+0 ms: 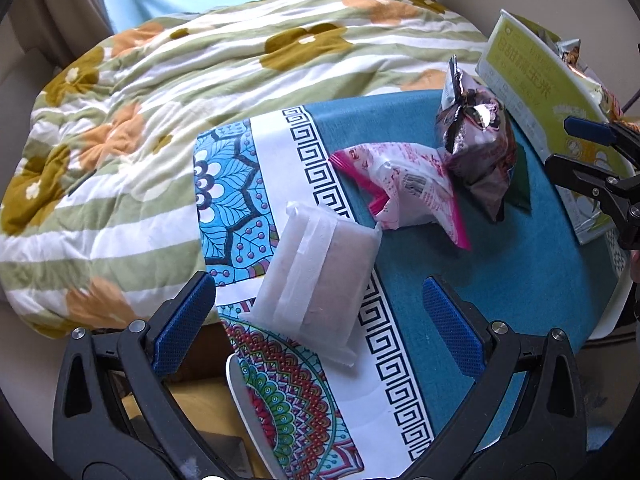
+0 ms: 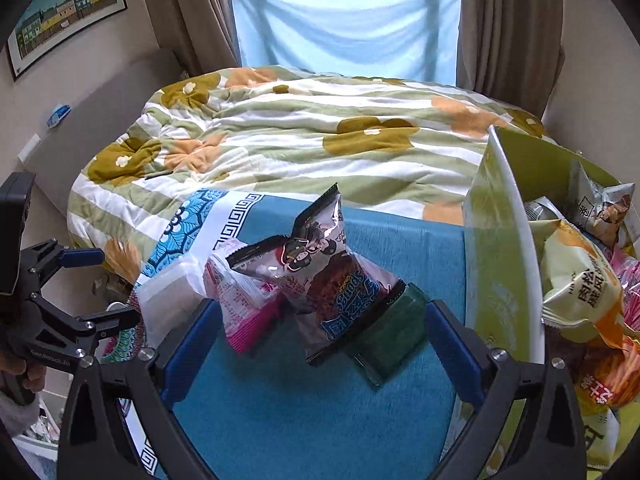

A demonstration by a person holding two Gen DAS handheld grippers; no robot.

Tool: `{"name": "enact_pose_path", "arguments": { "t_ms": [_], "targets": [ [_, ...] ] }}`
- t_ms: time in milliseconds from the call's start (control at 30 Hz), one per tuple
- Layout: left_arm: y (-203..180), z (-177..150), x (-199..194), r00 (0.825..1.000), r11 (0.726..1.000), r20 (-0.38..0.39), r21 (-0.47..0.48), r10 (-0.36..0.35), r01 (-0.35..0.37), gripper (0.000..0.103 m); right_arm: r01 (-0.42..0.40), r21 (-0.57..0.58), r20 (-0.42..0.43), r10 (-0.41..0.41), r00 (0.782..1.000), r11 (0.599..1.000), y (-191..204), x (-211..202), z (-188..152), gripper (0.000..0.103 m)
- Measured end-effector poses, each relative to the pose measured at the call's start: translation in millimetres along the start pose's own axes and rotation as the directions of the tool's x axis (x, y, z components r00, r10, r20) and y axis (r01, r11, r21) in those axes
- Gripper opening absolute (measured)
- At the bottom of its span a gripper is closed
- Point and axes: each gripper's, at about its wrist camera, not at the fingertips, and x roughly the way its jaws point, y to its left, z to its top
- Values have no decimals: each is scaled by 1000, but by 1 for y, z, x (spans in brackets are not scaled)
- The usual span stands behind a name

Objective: Organize snacks
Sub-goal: 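Grasp the white pastry bag with the left tool while the right tool grasps the brown chocolate bag, then lift both bags and carry them over the box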

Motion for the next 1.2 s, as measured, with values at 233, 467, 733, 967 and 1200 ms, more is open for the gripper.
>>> {"name": "enact_pose_path", "arguments": {
  "t_ms": [233,467,733,967,1200],
  "targets": [
    [0,0,42,998,997,-41,65,37,-35,97,34,-73,-50,-38,998,997,-3,40,-2,100],
    [-3,4,66,995,995,-93,96,44,-35,82,33,-163,-79,-46,996,986,0,66,5,100],
    [-1,10,70,994,999,-107,37,-10,14,69,-1,-228,-109,-25,994,974,1,83,14,100],
    [-2,10,68,994,1000,-113,9,0,1,66,-33,-216,-135,4,991,976,-5,95,14,97],
    [-1,10,67,993,1000,-120,3,2,-2,65,-59,-227,-131,30,991,972,-3,98,14,72]
  ]
}}
